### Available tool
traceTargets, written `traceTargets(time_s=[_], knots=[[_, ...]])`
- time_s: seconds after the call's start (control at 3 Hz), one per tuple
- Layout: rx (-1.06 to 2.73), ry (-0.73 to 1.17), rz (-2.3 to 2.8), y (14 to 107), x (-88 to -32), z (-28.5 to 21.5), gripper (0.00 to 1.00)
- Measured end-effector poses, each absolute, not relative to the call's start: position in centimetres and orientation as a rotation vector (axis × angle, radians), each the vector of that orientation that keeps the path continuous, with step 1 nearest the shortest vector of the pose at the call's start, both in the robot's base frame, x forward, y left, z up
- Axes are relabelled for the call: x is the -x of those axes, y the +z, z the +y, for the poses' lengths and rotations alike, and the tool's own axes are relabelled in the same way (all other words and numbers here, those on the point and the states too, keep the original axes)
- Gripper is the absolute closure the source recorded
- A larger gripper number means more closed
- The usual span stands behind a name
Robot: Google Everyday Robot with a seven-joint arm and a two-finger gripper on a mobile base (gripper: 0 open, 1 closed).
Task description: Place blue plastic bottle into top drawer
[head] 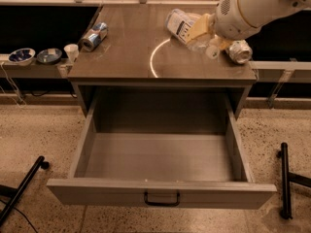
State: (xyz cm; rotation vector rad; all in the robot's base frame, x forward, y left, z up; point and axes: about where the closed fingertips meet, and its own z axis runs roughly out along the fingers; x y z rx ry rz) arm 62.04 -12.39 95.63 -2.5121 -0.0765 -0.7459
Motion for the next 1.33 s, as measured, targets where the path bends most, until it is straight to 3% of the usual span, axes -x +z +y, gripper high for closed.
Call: traceTargets(time_s=[0.33, 1.0, 1.33], knots=[[2.535, -0.811, -0.241, 94.9, -59.6, -10.8, 1.00], [2.587, -0.582, -0.842, 82.9, -50.3, -8.2, 1.00], [2.582, -0.564, -1.036, 80.8, -50.7, -8.2, 1.00]])
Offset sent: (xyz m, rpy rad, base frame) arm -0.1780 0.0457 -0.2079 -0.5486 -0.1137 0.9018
